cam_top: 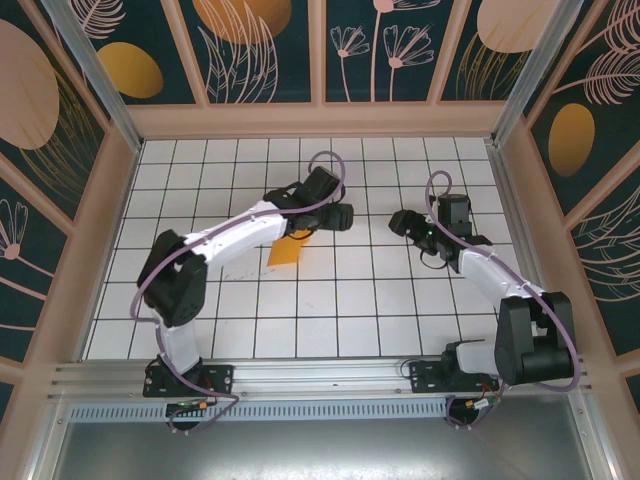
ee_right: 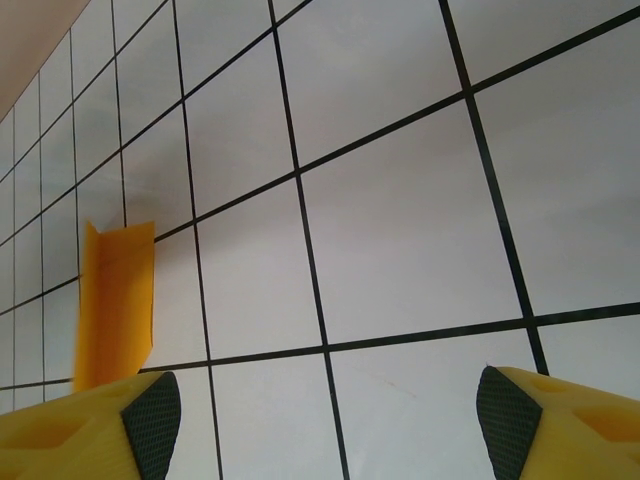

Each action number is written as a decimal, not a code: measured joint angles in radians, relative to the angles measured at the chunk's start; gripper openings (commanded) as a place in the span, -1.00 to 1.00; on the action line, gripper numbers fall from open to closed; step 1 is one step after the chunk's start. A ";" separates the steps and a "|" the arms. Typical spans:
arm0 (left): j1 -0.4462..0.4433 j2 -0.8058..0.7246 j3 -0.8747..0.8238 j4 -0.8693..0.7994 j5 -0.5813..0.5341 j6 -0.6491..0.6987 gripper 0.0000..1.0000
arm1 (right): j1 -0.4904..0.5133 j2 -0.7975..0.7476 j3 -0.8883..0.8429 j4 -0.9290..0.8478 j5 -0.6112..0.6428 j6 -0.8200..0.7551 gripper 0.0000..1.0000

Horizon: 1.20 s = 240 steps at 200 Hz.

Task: Fold a paper plane with a square sheet of paper (pick it up from the middle)
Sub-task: Turn over the paper at the center of the table, then move the paper to the center of the table.

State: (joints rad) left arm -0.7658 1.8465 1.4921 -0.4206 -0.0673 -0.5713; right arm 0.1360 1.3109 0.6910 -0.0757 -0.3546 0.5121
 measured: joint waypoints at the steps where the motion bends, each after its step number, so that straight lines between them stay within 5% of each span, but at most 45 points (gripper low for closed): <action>1: 0.001 -0.005 0.000 0.005 0.004 0.000 0.65 | 0.000 0.000 0.000 -0.001 -0.003 0.000 0.61; 46: 0.108 -0.112 -0.128 0.152 0.089 -0.046 0.88 | 0.047 0.064 0.066 -0.011 -0.057 0.022 0.53; 84: 0.240 -0.203 -0.330 0.194 0.085 -0.093 0.95 | 0.254 0.256 0.229 0.011 -0.047 0.073 -0.01; 135: 0.403 -0.362 -0.550 0.248 0.089 -0.140 0.96 | 0.491 0.613 0.535 0.043 -0.040 0.172 -0.36; 192: 0.503 -0.426 -0.644 0.253 0.105 -0.140 0.97 | 0.609 0.896 0.843 -0.021 -0.068 0.184 -0.38; 240: 0.506 -0.436 -0.674 0.267 0.132 -0.140 0.96 | 0.637 0.964 0.939 -0.131 -0.085 0.129 -0.38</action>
State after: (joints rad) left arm -0.2596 1.4105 0.8185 -0.1532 0.0643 -0.7113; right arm 0.7731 2.2749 1.6299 -0.2070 -0.4393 0.6415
